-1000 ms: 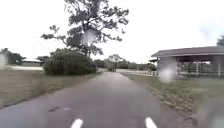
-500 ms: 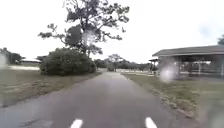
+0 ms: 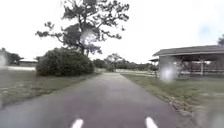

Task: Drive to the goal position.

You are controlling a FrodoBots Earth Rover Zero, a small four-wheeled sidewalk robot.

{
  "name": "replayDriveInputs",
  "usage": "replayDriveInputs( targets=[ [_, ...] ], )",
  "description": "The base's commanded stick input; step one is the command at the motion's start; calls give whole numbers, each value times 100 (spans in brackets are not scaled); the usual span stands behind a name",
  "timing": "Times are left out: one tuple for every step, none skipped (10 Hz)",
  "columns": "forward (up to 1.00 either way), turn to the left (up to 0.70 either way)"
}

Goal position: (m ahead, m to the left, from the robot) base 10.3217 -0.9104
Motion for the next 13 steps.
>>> replayDriveInputs(
  targets=[
    [85, 0],
    [85, 0],
    [85, 0],
    [85, 0],
    [85, 0],
    [85, 0],
    [85, 0],
    [85, 0],
    [85, 0],
    [85, 0],
    [85, 0],
    [85, 0],
    [85, 0]
  ],
)
